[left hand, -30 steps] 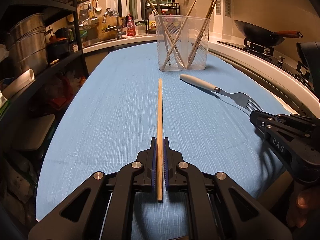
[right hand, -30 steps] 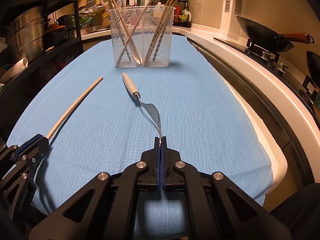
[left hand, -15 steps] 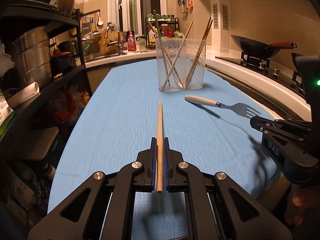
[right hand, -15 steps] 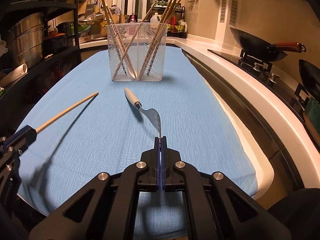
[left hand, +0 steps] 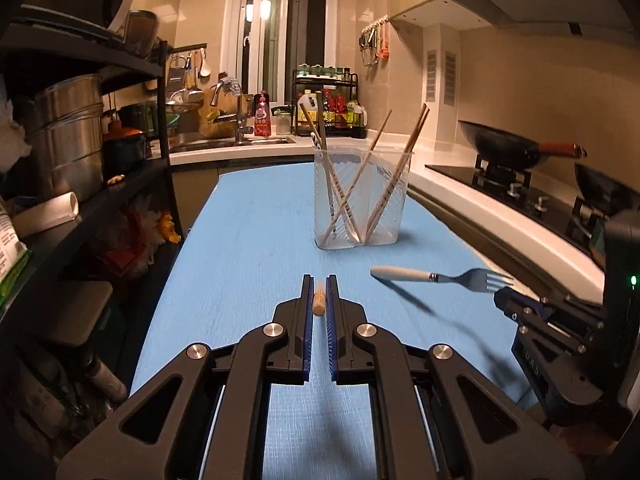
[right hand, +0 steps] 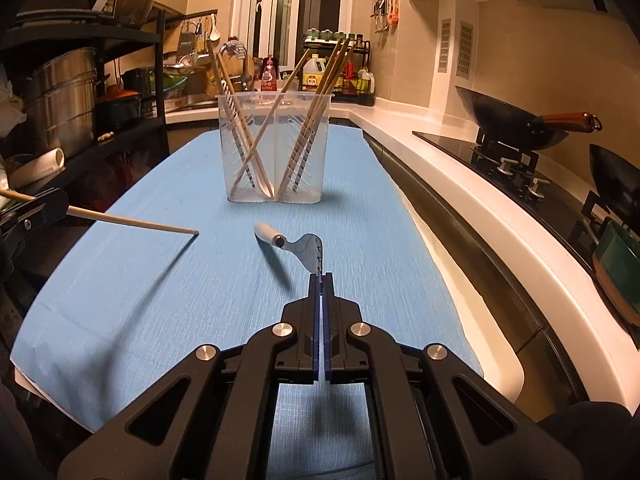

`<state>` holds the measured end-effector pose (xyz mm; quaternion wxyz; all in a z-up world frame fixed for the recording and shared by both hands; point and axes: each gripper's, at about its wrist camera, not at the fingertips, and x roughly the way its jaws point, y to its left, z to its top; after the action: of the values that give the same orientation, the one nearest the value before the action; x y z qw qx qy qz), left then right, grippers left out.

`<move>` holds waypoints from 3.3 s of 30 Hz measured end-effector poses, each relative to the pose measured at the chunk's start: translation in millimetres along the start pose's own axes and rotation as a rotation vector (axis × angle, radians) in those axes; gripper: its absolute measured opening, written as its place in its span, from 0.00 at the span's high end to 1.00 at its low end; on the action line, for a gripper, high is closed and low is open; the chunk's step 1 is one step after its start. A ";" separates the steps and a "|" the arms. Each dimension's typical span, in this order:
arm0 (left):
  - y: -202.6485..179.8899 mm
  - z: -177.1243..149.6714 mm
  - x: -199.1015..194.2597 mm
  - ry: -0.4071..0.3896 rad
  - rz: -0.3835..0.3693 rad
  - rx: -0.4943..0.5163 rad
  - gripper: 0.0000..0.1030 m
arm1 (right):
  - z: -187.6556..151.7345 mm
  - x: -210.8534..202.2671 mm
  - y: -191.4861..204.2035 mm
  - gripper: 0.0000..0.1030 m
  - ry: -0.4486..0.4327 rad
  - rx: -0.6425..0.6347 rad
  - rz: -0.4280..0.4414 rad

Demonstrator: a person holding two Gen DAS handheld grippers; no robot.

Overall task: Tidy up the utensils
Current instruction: 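Lift the chopstick and fork with both tools and carry them over the container, then lower the chopstick and fork into the container and open both tools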

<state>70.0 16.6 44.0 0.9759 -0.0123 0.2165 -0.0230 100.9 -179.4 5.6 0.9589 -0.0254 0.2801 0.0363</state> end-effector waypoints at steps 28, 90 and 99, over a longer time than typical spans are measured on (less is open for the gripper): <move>56.6 88.2 51.3 0.092 -0.090 -0.112 0.94 | 104.9 4.9 -42.6 0.99 0.090 -0.030 0.115; -25.1 254.2 130.6 0.130 -0.184 0.155 0.94 | 297.4 79.4 -16.6 0.99 -0.162 -0.178 0.047; -31.9 236.7 159.0 0.213 -0.247 0.160 0.66 | 288.2 80.8 -23.4 0.56 -0.145 -0.150 0.081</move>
<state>312.9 -19.9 192.4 0.9351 0.0411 0.3131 -0.1612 325.1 -178.4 205.2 0.9698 -0.0830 0.2074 0.0977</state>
